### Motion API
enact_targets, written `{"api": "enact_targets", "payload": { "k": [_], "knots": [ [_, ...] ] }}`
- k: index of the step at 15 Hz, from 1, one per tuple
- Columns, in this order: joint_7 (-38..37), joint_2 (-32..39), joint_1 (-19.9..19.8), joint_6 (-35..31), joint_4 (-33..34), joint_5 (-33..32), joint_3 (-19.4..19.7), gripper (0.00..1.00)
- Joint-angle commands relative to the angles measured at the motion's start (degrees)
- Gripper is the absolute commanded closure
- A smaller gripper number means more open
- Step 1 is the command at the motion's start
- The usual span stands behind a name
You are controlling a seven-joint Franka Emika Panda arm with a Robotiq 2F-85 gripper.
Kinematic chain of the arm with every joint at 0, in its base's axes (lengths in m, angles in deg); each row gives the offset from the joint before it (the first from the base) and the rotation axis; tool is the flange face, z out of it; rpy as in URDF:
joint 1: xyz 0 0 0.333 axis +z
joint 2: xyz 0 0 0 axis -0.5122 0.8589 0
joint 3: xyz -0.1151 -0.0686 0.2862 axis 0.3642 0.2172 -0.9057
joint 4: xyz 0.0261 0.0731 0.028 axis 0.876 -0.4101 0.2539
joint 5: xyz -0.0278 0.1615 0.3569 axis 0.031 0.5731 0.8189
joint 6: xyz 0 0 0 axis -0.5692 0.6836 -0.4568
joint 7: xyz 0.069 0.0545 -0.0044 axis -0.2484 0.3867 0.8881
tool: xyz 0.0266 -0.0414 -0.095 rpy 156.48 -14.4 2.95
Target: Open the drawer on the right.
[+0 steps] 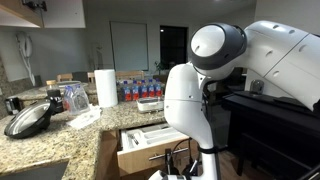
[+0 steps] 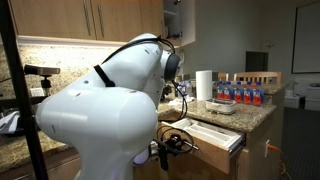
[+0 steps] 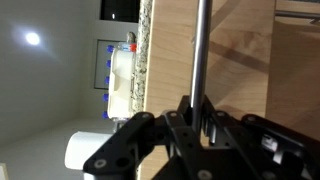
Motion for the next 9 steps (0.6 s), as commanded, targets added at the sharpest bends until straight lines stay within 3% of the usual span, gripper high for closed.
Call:
{"api": "enact_targets", "payload": {
  "k": [1, 9],
  "knots": [
    [-3.5, 6.7, 0.7, -2.4, -0.4, 1.1, -1.3, 0.92],
    [-5.4, 9.1, 1.6, 1.5, -0.1, 1.6, -2.0, 0.92]
  ]
}}
